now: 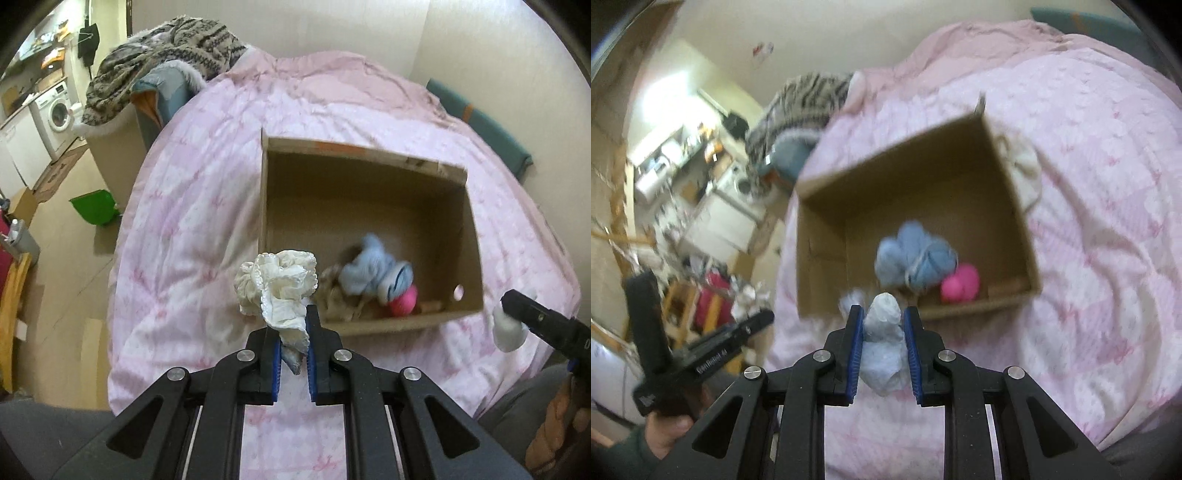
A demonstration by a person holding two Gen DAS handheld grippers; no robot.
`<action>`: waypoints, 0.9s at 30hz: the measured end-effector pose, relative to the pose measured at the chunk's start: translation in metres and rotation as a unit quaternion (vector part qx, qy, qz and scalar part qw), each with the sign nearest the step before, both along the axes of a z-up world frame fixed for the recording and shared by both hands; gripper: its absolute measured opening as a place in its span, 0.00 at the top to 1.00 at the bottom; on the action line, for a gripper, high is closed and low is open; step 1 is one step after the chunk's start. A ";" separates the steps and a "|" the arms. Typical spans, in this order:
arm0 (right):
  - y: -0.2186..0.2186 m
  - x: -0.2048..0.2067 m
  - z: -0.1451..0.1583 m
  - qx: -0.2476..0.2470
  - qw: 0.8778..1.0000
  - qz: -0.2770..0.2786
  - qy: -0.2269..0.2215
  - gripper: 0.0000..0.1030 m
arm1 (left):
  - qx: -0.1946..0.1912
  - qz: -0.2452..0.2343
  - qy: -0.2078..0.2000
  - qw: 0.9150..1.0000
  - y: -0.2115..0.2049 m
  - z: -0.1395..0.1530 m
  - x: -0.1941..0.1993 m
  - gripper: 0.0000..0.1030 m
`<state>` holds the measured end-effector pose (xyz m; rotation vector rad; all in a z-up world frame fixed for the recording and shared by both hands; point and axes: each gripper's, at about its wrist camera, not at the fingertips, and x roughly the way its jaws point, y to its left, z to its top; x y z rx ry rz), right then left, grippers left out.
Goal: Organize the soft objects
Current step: 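Carry the cream scrunchie and white sock into the box with both grippers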
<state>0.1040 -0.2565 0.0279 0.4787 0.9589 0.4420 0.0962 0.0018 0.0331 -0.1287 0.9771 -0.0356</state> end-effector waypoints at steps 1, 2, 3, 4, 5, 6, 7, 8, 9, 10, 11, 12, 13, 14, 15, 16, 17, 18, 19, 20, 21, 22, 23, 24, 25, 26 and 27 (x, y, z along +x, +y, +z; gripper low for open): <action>-0.004 0.005 0.004 0.004 1.000 -0.005 -0.002 0.77 | -0.002 -0.001 -0.001 1.000 -0.001 0.004 0.002 0.90; -0.006 0.010 0.008 0.005 1.000 -0.007 -0.003 0.77 | -0.003 0.000 -0.002 1.000 -0.001 0.006 0.007 0.90; -0.008 0.016 0.012 0.007 1.000 -0.008 -0.006 0.77 | -0.003 0.001 -0.004 1.000 -0.001 0.008 0.014 0.90; -0.009 0.021 0.015 0.005 1.000 -0.009 -0.009 0.77 | -0.003 0.002 -0.004 1.000 -0.001 0.006 0.018 0.90; -0.010 0.027 0.017 -0.001 1.000 -0.010 -0.013 0.77 | -0.005 0.003 -0.005 1.000 -0.002 0.007 0.024 0.90; -0.011 0.033 0.018 -0.010 1.000 -0.012 -0.017 0.77 | -0.007 0.004 -0.006 1.000 -0.002 0.007 0.030 0.90; -0.012 0.037 0.018 -0.012 1.000 -0.014 -0.019 0.77 | -0.007 0.005 -0.007 1.000 -0.003 0.006 0.033 0.90; -0.013 0.043 0.016 -0.012 1.000 -0.015 -0.017 0.77 | -0.007 0.006 -0.010 1.000 -0.005 0.004 0.038 0.90; -0.014 0.047 0.014 -0.012 1.000 -0.017 -0.015 0.77 | -0.007 0.007 -0.012 1.000 -0.006 0.002 0.043 0.90; -0.014 0.051 0.010 -0.013 1.000 -0.021 -0.012 0.77 | -0.006 0.007 -0.013 1.000 -0.006 -0.001 0.046 0.90; -0.015 0.053 0.004 -0.014 1.000 -0.023 -0.010 0.77 | -0.001 0.009 -0.015 1.000 -0.007 -0.006 0.050 0.90; -0.015 0.055 -0.003 -0.016 1.000 -0.025 -0.006 0.77 | 0.001 0.012 -0.021 1.000 -0.007 -0.011 0.051 0.90; -0.015 0.056 -0.009 -0.017 0.999 -0.027 -0.001 0.77 | 0.000 0.015 -0.027 1.000 -0.005 -0.015 0.052 0.90; -0.017 0.058 -0.017 -0.018 0.999 -0.028 0.008 0.77 | 0.004 0.019 -0.031 0.999 -0.004 -0.021 0.053 0.90; -0.016 0.060 -0.025 -0.021 0.999 -0.031 0.022 0.77 | 0.012 0.020 -0.027 0.999 -0.003 -0.028 0.055 0.90; -0.015 0.062 -0.030 -0.023 0.999 -0.034 0.032 0.77 | 0.016 0.020 -0.022 0.999 -0.002 -0.032 0.057 0.90; -0.014 0.064 -0.033 -0.023 0.999 -0.033 0.035 0.77 | 0.014 0.019 -0.011 1.000 -0.002 -0.040 0.059 0.90; -0.011 0.066 -0.035 -0.033 0.998 -0.030 0.037 0.77 | 0.006 0.019 -0.004 1.000 -0.001 -0.045 0.061 0.90; -0.008 0.067 -0.036 -0.046 0.998 -0.025 0.037 0.77 | 0.003 0.020 0.000 1.000 -0.001 -0.048 0.062 0.90; -0.005 0.066 -0.038 -0.054 0.998 -0.021 0.038 0.77 | 0.003 0.018 0.004 1.000 -0.002 -0.052 0.062 0.90; -0.003 0.068 -0.041 -0.059 0.997 -0.017 0.043 0.77 | 0.007 0.013 0.006 1.000 -0.005 -0.055 0.063 0.90; -0.001 0.068 -0.045 -0.063 0.997 -0.014 0.048 0.77 | 0.011 0.007 0.005 1.000 -0.008 -0.057 0.063 0.90; 0.000 0.068 -0.048 -0.068 0.996 -0.010 0.053 0.77 | 0.014 0.002 0.004 1.000 -0.011 -0.058 0.062 0.90; 0.001 0.069 -0.051 -0.074 0.995 -0.008 0.059 0.77 | 0.021 -0.007 0.001 1.000 -0.016 -0.059 0.062 0.90; 0.003 0.069 -0.054 -0.081 0.995 -0.007 0.065 0.77 | 0.024 -0.013 -0.003 1.000 -0.018 -0.059 0.061 0.90; 0.005 0.070 -0.057 -0.094 0.993 -0.006 0.071 0.77 | 0.027 -0.018 -0.006 0.999 -0.021 -0.058 0.060 0.90; 0.006 0.069 -0.060 -0.100 0.992 -0.004 0.076 0.77 | 0.028 -0.023 -0.007 0.999 -0.023 -0.059 0.060 0.90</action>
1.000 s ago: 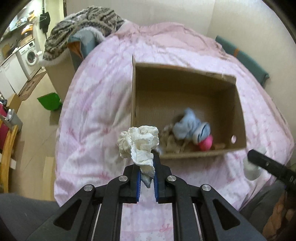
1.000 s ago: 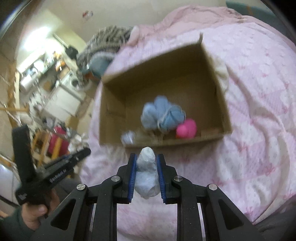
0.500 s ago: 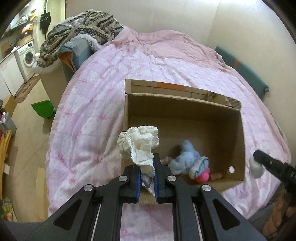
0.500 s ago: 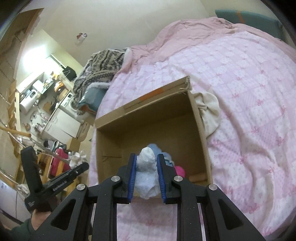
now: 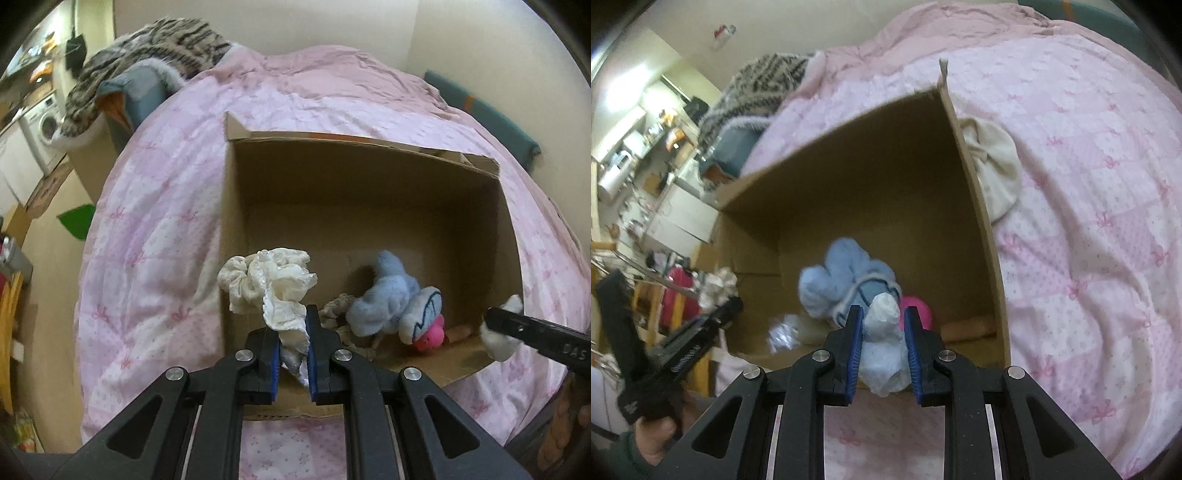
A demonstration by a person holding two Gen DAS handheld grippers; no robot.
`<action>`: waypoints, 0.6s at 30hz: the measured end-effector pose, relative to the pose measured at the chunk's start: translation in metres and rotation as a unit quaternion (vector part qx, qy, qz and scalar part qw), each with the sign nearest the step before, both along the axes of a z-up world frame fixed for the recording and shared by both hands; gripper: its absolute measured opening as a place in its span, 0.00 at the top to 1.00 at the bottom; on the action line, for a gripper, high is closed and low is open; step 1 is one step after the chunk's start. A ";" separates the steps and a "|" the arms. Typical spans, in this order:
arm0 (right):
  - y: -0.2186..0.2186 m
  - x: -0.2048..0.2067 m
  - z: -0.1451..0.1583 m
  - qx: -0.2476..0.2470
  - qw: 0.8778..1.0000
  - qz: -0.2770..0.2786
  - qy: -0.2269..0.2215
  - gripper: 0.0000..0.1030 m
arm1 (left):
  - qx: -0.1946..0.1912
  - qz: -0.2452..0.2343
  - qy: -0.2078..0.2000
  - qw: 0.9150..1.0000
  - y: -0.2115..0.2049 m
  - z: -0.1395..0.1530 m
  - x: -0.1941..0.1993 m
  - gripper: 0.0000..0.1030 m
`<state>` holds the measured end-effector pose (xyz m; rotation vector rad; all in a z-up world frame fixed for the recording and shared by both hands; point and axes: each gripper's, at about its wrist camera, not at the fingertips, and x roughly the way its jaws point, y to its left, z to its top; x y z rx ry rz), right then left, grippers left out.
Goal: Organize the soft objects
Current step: 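Carry the cream scrunchie and white sock into the box with both grippers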
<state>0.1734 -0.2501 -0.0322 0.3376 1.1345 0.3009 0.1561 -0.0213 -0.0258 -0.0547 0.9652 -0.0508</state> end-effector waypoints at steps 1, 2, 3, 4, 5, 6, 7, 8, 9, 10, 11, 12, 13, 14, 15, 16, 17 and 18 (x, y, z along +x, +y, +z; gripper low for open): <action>0.000 -0.001 -0.002 0.001 1.000 0.000 0.004 0.77 | 0.000 -0.003 -0.001 1.000 -0.001 0.000 0.000 0.90; 0.001 -0.001 -0.003 0.001 1.000 0.001 0.005 0.77 | 0.000 -0.005 0.000 1.000 -0.003 -0.001 0.001 0.90; 0.002 -0.001 -0.003 -0.002 1.000 0.002 0.004 0.77 | -0.001 -0.006 0.001 1.000 -0.003 -0.002 0.001 0.90; 0.002 -0.001 -0.004 -0.003 1.000 0.004 0.004 0.77 | -0.002 -0.008 0.003 1.000 -0.003 -0.003 0.001 0.90; 0.003 -0.001 -0.004 -0.001 1.000 0.005 0.006 0.77 | -0.003 -0.008 0.004 1.000 -0.003 -0.003 0.001 0.90; 0.003 -0.001 -0.005 -0.003 1.000 0.006 0.007 0.77 | -0.004 -0.009 0.004 1.000 -0.003 -0.004 0.001 0.90; 0.003 -0.001 -0.006 -0.005 1.000 0.007 0.008 0.77 | -0.005 -0.009 0.004 1.000 -0.003 -0.004 0.000 0.90; 0.003 -0.001 -0.006 -0.005 1.000 0.007 0.009 0.77 | -0.009 -0.008 0.002 1.000 -0.003 -0.004 0.000 0.90; 0.003 -0.001 -0.006 -0.005 1.000 0.007 0.009 0.77 | -0.011 -0.008 0.000 1.000 -0.002 -0.004 -0.001 0.90; 0.004 -0.002 -0.005 -0.005 1.000 0.007 0.008 0.77 | -0.010 -0.008 0.000 1.000 -0.001 -0.004 0.000 0.90; 0.004 -0.001 -0.005 -0.006 1.000 0.007 0.008 0.77 | -0.010 -0.007 0.000 1.000 -0.001 -0.003 -0.001 0.90; 0.005 -0.002 -0.006 -0.007 1.000 0.007 0.007 0.77 | -0.010 -0.006 0.001 1.000 -0.001 -0.004 0.000 0.89; 0.006 0.000 -0.005 -0.008 1.000 0.007 0.007 0.77 | -0.011 -0.005 0.003 1.000 -0.001 -0.004 0.000 0.87; 0.006 0.000 -0.006 -0.008 1.000 0.008 0.007 0.77 | -0.012 -0.005 0.006 1.000 -0.002 -0.005 0.000 0.87; 0.006 0.000 -0.005 -0.009 1.000 0.009 0.006 0.77 | -0.013 -0.007 0.007 1.000 -0.003 -0.006 0.000 0.87; 0.007 0.000 -0.005 -0.010 1.000 0.010 0.005 0.77 | -0.012 -0.010 0.008 1.000 -0.004 -0.006 -0.001 0.87; 0.008 0.000 -0.004 -0.009 1.000 0.011 0.005 0.77 | -0.010 -0.015 0.008 1.000 -0.006 -0.006 -0.001 0.87; 0.008 0.000 -0.004 -0.008 1.000 0.012 0.005 0.77 | -0.008 -0.018 0.007 1.000 -0.007 -0.005 -0.002 0.87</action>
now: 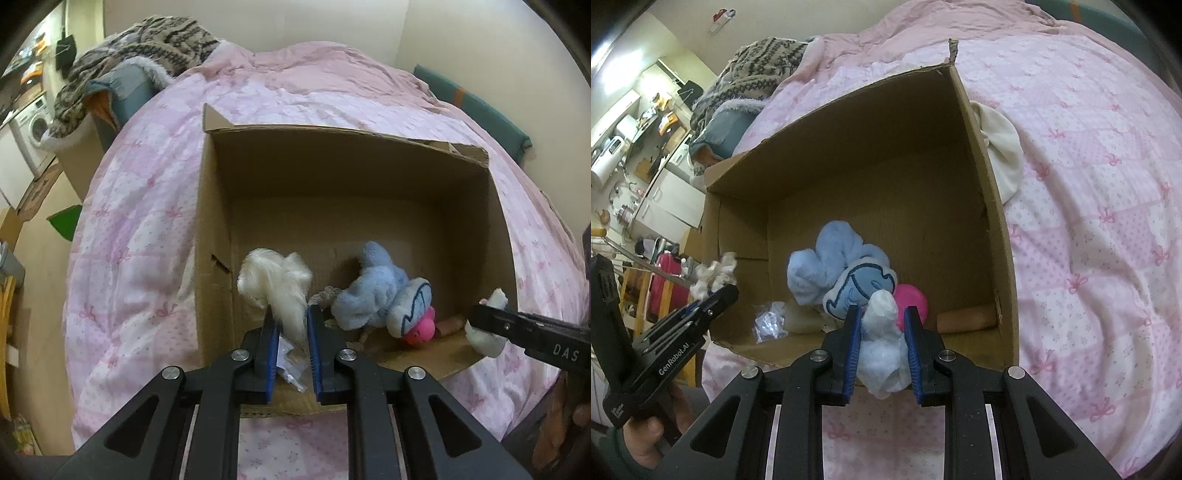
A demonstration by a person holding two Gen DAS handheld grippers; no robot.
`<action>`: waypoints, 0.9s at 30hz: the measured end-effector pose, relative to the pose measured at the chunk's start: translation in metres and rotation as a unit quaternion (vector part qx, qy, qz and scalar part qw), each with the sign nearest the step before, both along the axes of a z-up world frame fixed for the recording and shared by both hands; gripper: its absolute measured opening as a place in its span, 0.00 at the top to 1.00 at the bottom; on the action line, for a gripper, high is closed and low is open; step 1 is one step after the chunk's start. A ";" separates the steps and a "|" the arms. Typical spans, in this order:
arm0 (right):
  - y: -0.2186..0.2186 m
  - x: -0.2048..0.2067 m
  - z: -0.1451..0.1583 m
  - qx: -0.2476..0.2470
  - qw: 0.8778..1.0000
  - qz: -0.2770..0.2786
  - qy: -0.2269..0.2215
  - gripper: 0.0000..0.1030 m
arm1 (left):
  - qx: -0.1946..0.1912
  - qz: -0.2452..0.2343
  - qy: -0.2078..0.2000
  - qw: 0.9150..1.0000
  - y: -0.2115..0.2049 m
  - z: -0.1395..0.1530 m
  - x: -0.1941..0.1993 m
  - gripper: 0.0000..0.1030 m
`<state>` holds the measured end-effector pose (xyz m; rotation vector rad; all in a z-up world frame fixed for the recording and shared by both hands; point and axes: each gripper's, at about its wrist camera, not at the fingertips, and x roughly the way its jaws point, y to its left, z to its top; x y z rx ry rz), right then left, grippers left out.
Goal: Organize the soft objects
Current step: 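Open both grippers to release the scrunchie and sock in the box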
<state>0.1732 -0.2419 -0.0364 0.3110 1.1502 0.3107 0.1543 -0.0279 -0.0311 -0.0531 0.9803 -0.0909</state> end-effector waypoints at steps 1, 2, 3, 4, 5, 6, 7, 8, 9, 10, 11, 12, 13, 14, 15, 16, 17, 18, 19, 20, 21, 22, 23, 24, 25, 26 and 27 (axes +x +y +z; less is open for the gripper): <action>0.000 0.000 0.000 0.001 1.000 0.002 -0.001 0.76 | 0.003 -0.002 -0.002 1.000 -0.001 0.001 -0.001 0.86; 0.000 0.000 0.001 0.000 1.000 0.004 -0.002 0.76 | 0.005 -0.002 -0.003 1.000 -0.002 0.001 -0.001 0.83; 0.001 -0.001 0.001 -0.001 1.000 0.006 -0.004 0.76 | 0.006 -0.002 -0.003 1.000 -0.002 0.001 -0.002 0.81; 0.001 -0.001 0.002 0.000 1.000 0.005 -0.005 0.74 | 0.006 0.000 -0.003 1.000 -0.002 0.001 -0.002 0.76; 0.000 -0.002 0.002 0.005 1.000 0.004 -0.005 0.74 | 0.004 0.002 -0.005 1.000 -0.001 0.002 -0.002 0.71; 0.001 -0.002 0.003 0.010 1.000 0.004 -0.006 0.73 | 0.002 0.004 -0.008 1.000 0.000 0.003 -0.003 0.67; 0.001 -0.003 0.003 0.013 1.000 0.005 -0.007 0.73 | 0.002 0.005 -0.012 1.000 0.000 0.005 -0.004 0.59; 0.003 -0.004 0.005 0.014 1.000 0.008 -0.010 0.72 | 0.003 0.006 -0.019 1.000 0.000 0.008 -0.006 0.49; 0.004 -0.005 0.006 0.012 1.000 0.011 -0.014 0.71 | 0.005 0.006 -0.025 1.000 -0.001 0.011 -0.007 0.46; 0.006 -0.006 0.009 0.009 1.000 0.014 -0.021 0.68 | 0.006 0.006 -0.030 0.999 0.000 0.013 -0.008 0.42; 0.008 -0.007 0.012 0.007 0.999 0.018 -0.030 0.61 | 0.009 0.006 -0.040 0.999 0.000 0.017 -0.011 0.41; 0.010 -0.008 0.016 0.007 0.999 0.020 -0.039 0.53 | 0.013 0.008 -0.047 0.999 0.000 0.021 -0.012 0.41; 0.010 -0.010 0.021 0.009 0.998 0.021 -0.053 0.34 | 0.017 0.010 -0.054 0.998 0.000 0.024 -0.014 0.41; 0.011 -0.013 0.027 0.010 0.997 0.020 -0.071 0.29 | 0.019 0.013 -0.057 0.998 0.001 0.027 -0.015 0.41; 0.011 -0.015 0.033 0.008 0.996 0.020 -0.085 0.29 | 0.021 0.018 -0.063 0.998 0.003 0.032 -0.018 0.41; 0.011 -0.017 0.038 0.005 0.995 0.021 -0.099 0.29 | 0.021 0.021 -0.066 0.997 0.005 0.035 -0.019 0.41; 0.011 -0.020 0.044 0.002 0.994 0.019 -0.111 0.29 | 0.020 0.026 -0.072 0.997 0.008 0.040 -0.023 0.41; 0.010 -0.023 0.050 -0.005 0.992 0.014 -0.123 0.29 | 0.017 0.032 -0.079 0.996 0.011 0.046 -0.026 0.41; 0.009 -0.026 0.055 -0.013 0.991 0.009 -0.134 0.26 | 0.015 0.038 -0.088 0.995 0.014 0.051 -0.029 0.41; 0.008 -0.030 0.062 -0.019 0.989 0.005 -0.148 0.22 | 0.013 0.042 -0.094 0.995 0.017 0.057 -0.032 0.41; 0.007 -0.034 0.068 -0.023 0.987 0.001 -0.160 0.20 | 0.013 0.047 -0.104 0.993 0.020 0.064 -0.037 0.39; 0.006 -0.038 0.074 -0.029 0.985 -0.003 -0.173 0.15 | 0.014 0.050 -0.111 0.993 0.021 0.069 -0.041 0.32; 0.005 -0.041 0.079 -0.034 0.983 -0.005 -0.180 0.10 | 0.015 0.052 -0.115 0.992 0.022 0.073 -0.043 0.25; 0.004 -0.044 0.083 -0.035 0.983 -0.006 -0.183 0.08 | 0.013 0.053 -0.118 0.992 0.023 0.079 -0.047 0.24; 0.004 -0.047 0.087 -0.036 0.982 -0.006 -0.186 0.07 | 0.008 0.055 -0.119 0.991 0.024 0.082 -0.049 0.23; 0.004 -0.049 0.091 -0.039 0.981 -0.008 -0.189 0.07 | 0.003 0.058 -0.121 0.991 0.026 0.087 -0.052 0.23; 0.003 -0.054 0.095 -0.041 0.980 -0.014 -0.194 0.07 | -0.003 0.063 -0.124 0.990 0.029 0.093 -0.055 0.23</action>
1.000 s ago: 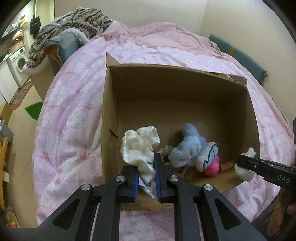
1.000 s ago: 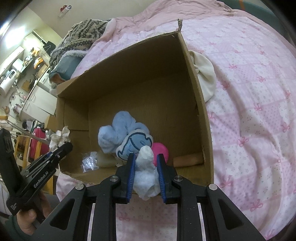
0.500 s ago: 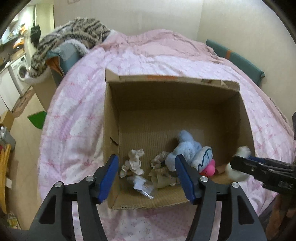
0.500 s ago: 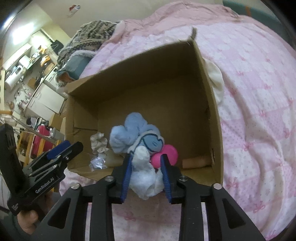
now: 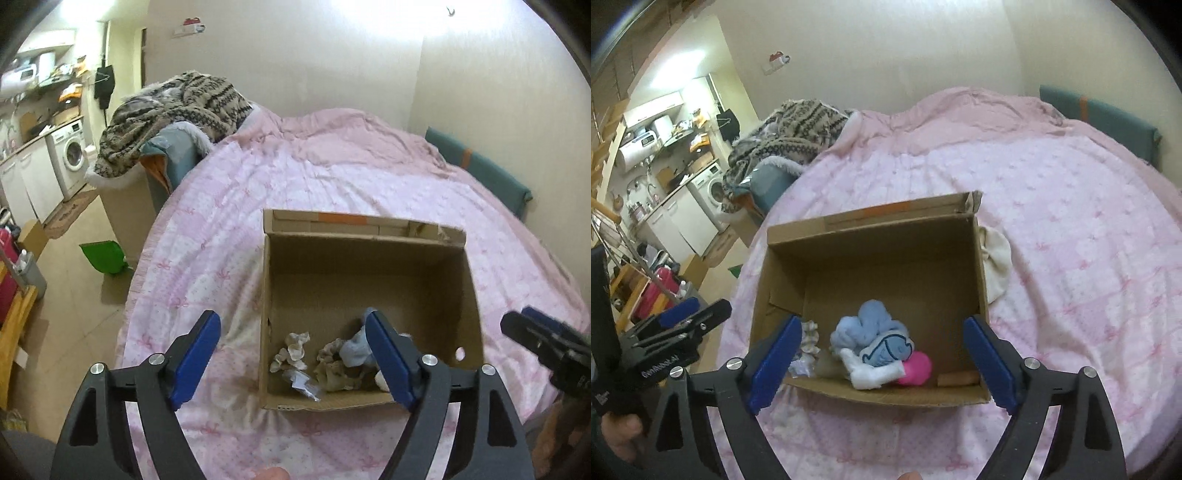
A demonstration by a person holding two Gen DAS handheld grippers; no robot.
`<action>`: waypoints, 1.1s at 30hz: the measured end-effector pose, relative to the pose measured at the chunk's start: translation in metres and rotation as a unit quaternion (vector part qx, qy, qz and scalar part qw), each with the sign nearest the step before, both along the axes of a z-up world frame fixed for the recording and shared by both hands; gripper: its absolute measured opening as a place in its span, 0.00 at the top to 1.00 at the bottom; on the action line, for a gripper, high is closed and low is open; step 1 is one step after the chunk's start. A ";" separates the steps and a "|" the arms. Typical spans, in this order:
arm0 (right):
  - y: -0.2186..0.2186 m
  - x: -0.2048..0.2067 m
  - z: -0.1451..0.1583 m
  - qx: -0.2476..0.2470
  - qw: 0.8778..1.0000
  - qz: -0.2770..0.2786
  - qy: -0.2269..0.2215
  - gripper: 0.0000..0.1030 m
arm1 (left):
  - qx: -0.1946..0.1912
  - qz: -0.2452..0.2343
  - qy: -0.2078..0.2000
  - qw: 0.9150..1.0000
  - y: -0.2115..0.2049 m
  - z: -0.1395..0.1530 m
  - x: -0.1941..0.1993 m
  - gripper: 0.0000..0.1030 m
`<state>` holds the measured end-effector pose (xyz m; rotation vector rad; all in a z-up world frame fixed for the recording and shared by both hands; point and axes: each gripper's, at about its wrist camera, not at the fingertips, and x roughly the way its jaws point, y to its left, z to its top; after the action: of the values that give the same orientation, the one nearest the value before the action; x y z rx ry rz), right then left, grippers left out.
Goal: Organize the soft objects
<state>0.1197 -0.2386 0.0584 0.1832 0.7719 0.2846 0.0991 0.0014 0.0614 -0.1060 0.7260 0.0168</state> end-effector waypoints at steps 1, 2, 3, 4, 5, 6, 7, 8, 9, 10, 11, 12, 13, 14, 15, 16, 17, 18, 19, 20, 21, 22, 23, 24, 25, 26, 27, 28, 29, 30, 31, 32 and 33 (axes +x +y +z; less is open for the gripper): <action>-0.001 -0.004 0.003 0.000 1.000 -0.003 -0.002 0.07 | -0.004 0.003 -0.003 1.000 0.002 0.004 -0.003 0.21; -0.001 -0.008 0.005 -0.001 1.000 -0.004 -0.004 0.07 | -0.007 0.004 -0.007 1.000 0.004 0.008 -0.008 0.17; -0.001 -0.012 0.007 -0.003 1.000 -0.006 -0.007 0.06 | -0.007 0.004 -0.010 1.000 0.005 0.011 -0.013 0.15; 0.000 -0.016 0.009 -0.007 1.000 -0.008 -0.009 0.03 | -0.007 0.002 -0.013 1.000 0.006 0.013 -0.018 0.13; 0.000 -0.021 0.011 -0.008 1.000 -0.011 -0.012 0.02 | -0.006 0.001 -0.016 1.000 0.005 0.015 -0.023 0.11; -0.001 -0.026 0.012 -0.007 1.000 -0.012 -0.016 0.01 | -0.003 -0.003 -0.018 1.000 0.006 0.016 -0.030 0.10; 0.000 -0.030 0.013 -0.009 1.000 -0.012 -0.020 0.00 | 0.000 -0.005 -0.017 1.000 0.005 0.015 -0.035 0.07; 0.000 -0.035 0.014 -0.013 1.000 -0.014 -0.024 0.00 | 0.004 -0.005 -0.016 1.000 0.005 0.014 -0.041 0.05; 0.002 -0.038 0.013 -0.017 0.999 -0.015 -0.028 0.00 | 0.005 -0.004 -0.012 1.000 0.005 0.012 -0.046 0.05; 0.003 -0.043 0.013 -0.022 0.999 -0.016 -0.030 0.00 | 0.003 -0.003 -0.008 1.000 0.005 0.009 -0.050 0.04; 0.004 -0.047 0.012 -0.027 0.999 -0.016 -0.032 0.00 | -0.003 -0.003 -0.001 1.000 0.006 0.005 -0.055 0.04; 0.005 -0.050 0.011 -0.031 0.999 -0.016 -0.032 0.00 | -0.003 -0.003 0.000 1.000 0.005 0.001 -0.060 0.04; 0.006 -0.053 0.009 -0.034 0.999 -0.017 -0.033 0.00 | 0.001 -0.004 0.001 1.000 0.004 -0.002 -0.063 0.03; 0.007 -0.055 0.006 -0.036 0.999 -0.020 -0.034 0.00 | 0.010 -0.007 0.006 1.000 0.001 -0.006 -0.066 0.02; 0.007 -0.058 0.003 -0.037 0.998 -0.022 -0.036 0.00 | 0.015 -0.012 0.009 1.000 -0.002 -0.010 -0.068 0.02; 0.007 -0.060 -0.001 -0.039 0.998 -0.024 -0.037 0.00 | 0.018 -0.015 0.009 1.000 -0.004 -0.012 -0.069 0.02; 0.007 -0.062 -0.006 -0.045 0.998 -0.027 -0.036 0.00 | 0.020 -0.015 0.007 1.000 -0.006 -0.014 -0.069 0.02; 0.009 -0.062 -0.010 -0.053 0.998 -0.030 -0.032 0.00 | 0.021 -0.014 0.004 1.000 -0.007 -0.016 -0.070 0.02; 0.010 -0.062 -0.013 -0.058 0.998 -0.029 -0.028 0.00 | 0.020 -0.014 0.003 1.000 -0.009 -0.018 -0.069 0.02; 0.011 -0.061 -0.016 -0.061 0.998 -0.025 -0.025 0.00 | 0.020 -0.015 0.006 1.000 -0.010 -0.021 -0.068 0.02; 0.013 -0.060 -0.018 -0.066 0.997 -0.024 -0.025 0.00 | 0.020 -0.017 0.011 1.000 -0.012 -0.025 -0.066 0.02; 0.014 -0.060 -0.020 -0.072 0.997 -0.025 -0.025 0.00 | 0.021 -0.019 0.015 0.999 -0.013 -0.028 -0.064 0.02; 0.015 -0.058 -0.022 -0.077 0.996 -0.027 -0.024 0.00 | 0.021 -0.021 0.021 0.999 -0.014 -0.031 -0.061 0.02; 0.015 -0.057 -0.023 -0.077 0.996 -0.030 -0.021 0.00 | 0.021 -0.023 0.028 0.999 -0.015 -0.035 -0.059 0.02; 0.015 -0.055 -0.024 -0.075 0.997 -0.032 -0.018 0.00 | 0.019 -0.024 0.033 0.999 -0.016 -0.037 -0.057 0.02; 0.015 -0.053 -0.025 -0.072 0.997 -0.032 -0.014 0.00 | 0.016 -0.023 0.038 0.999 -0.016 -0.040 -0.056 0.02; 0.014 -0.052 -0.025 -0.070 0.997 -0.032 -0.012 0.00 | 0.014 -0.021 0.041 0.999 -0.016 -0.042 -0.054 0.02; 0.014 -0.053 -0.025 -0.069 0.997 -0.035 -0.012 0.00 | 0.012 -0.021 0.042 0.999 -0.016 -0.043 -0.052 0.02; 0.012 -0.053 -0.026 -0.067 0.997 -0.038 -0.011 0.00 | 0.012 -0.020 0.044 0.999 -0.015 -0.044 -0.052 0.02; 0.011 -0.052 -0.026 -0.065 0.997 -0.039 -0.010 0.00 | 0.013 -0.020 0.045 0.999 -0.015 -0.044 -0.051 0.02; 0.011 -0.052 -0.026 -0.064 0.997 -0.039 -0.009 0.00 | 0.012 -0.020 0.045 0.999 -0.015 -0.044 -0.051 0.02; 0.010 -0.052 -0.026 -0.063 0.997 -0.040 -0.008 0.00 | 0.010 -0.020 0.044 0.999 -0.015 -0.043 -0.051 0.02; 0.009 -0.052 -0.026 -0.063 0.997 -0.041 -0.007 0.00 | 0.008 -0.020 0.043 0.999 -0.015 -0.044 -0.051 0.02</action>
<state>0.0681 -0.2291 0.0320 0.0935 0.7639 0.1576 0.0486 -0.0137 0.0177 -0.0750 0.8134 -0.0110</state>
